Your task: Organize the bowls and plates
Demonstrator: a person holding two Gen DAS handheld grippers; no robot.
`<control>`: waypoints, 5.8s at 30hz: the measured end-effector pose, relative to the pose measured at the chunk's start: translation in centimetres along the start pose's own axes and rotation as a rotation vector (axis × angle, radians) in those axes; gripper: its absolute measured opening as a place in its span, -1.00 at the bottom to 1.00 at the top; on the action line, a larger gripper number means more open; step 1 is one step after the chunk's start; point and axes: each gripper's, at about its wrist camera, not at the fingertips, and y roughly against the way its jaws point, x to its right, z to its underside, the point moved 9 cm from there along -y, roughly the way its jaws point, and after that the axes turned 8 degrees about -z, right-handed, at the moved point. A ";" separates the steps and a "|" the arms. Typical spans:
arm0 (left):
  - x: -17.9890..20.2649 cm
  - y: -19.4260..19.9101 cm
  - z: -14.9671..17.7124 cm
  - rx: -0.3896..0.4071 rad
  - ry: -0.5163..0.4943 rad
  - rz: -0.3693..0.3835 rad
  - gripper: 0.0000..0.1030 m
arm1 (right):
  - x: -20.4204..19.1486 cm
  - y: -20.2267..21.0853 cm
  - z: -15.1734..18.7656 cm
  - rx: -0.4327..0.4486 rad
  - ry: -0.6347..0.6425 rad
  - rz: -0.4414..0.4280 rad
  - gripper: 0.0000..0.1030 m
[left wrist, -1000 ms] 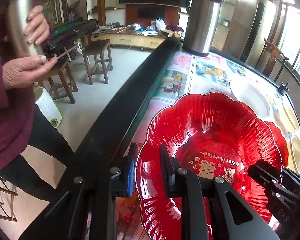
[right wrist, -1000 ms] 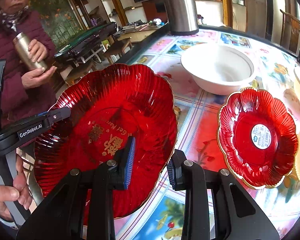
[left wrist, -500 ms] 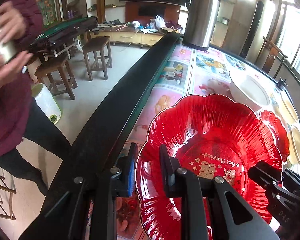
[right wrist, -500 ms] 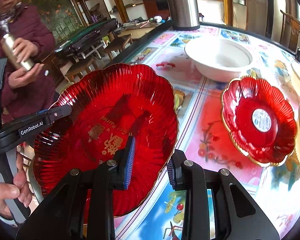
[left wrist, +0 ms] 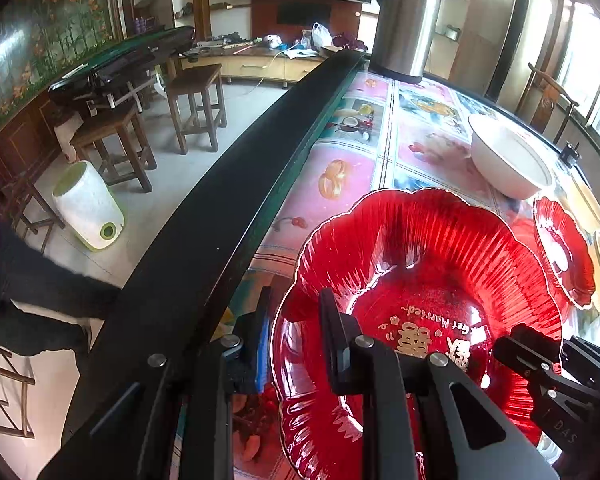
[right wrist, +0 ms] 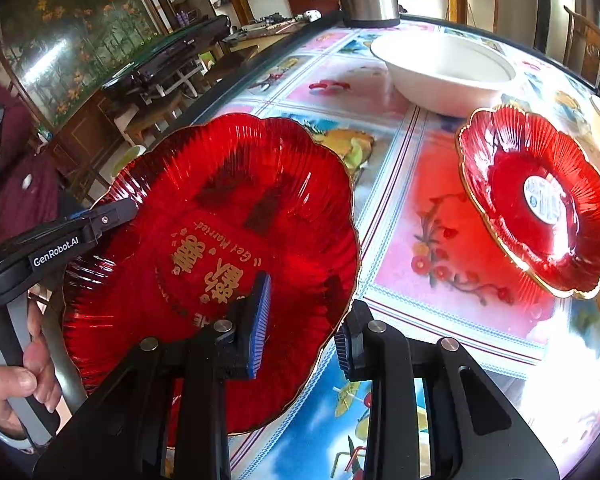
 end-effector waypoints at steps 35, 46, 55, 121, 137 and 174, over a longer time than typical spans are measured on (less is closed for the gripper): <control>9.7 7.8 -3.4 0.160 -0.101 0.105 0.47 | 5.3 7.4 0.5 0.122 -0.181 -0.082 0.07; 20.0 7.2 -3.7 0.080 -0.188 0.221 0.47 | 12.7 10.2 2.0 0.153 -0.343 -0.054 0.06; 24.3 2.4 -3.0 -0.063 -0.241 0.151 0.47 | 17.9 9.5 0.8 0.146 -0.426 -0.031 0.06; 9.4 6.2 -2.4 -0.010 -0.051 0.070 -0.59 | 5.2 9.2 -3.6 0.173 -0.082 -0.100 -0.70; 3.5 2.8 1.3 -0.080 0.004 0.015 -0.59 | 0.6 3.0 -1.6 0.040 -0.013 -0.098 -0.70; 2.6 1.4 2.9 -0.083 -0.021 -0.023 -0.53 | -0.8 0.7 -0.9 -0.074 0.132 0.064 -0.51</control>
